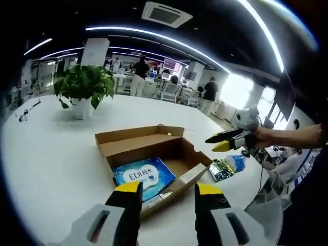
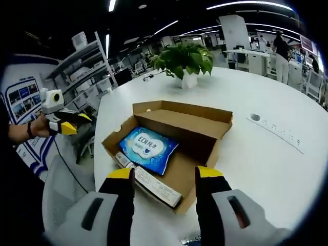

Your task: Operate the shoe box by opening the lid, removing the specified soft item, and placing it in the target area until the item is outside and the box remains undamaged.

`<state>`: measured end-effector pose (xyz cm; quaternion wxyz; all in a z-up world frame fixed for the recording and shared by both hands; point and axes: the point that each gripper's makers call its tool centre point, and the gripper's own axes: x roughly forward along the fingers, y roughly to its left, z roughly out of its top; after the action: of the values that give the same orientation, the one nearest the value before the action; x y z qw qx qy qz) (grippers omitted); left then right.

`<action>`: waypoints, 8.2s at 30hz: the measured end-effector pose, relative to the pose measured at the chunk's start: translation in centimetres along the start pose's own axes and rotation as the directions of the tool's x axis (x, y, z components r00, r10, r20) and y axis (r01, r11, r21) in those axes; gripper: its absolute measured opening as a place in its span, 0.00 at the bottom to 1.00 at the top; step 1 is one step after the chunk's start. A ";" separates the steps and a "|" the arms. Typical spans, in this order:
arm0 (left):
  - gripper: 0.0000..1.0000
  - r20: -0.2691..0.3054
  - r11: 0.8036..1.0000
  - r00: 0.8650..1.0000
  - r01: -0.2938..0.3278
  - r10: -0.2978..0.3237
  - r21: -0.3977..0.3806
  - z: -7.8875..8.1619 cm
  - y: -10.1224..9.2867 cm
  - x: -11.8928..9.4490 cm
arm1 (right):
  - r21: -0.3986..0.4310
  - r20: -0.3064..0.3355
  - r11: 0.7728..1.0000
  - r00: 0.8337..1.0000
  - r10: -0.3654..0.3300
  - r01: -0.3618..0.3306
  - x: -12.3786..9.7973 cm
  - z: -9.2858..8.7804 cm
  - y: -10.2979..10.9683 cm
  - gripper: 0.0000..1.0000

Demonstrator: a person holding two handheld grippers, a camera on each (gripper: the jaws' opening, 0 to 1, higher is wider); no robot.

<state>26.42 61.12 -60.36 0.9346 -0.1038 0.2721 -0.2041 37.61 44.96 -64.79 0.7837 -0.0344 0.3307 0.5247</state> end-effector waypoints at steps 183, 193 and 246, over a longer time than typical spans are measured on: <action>0.00 -0.298 0.954 0.946 -0.200 0.129 -0.223 -4.4 6.5 12.7 | 0.294 -0.168 0.933 0.972 -0.165 0.209 7.0 -1.5 -3.2 0.00; 0.00 -0.247 0.962 0.959 -0.193 0.143 -0.194 -1.6 6.3 11.3 | 0.283 -0.123 0.940 0.979 -0.164 0.193 5.7 0.6 -2.2 0.00; 0.00 -0.261 0.994 0.959 0.106 -0.106 -0.014 2.2 -13.5 21.0 | 0.449 -0.041 0.798 0.902 -0.430 0.401 -14.1 -6.7 -8.9 0.00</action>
<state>39.40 40.02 -64.21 0.8782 -0.0905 0.3872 -0.2660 38.68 27.02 -64.76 0.8762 0.0912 0.4016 0.2506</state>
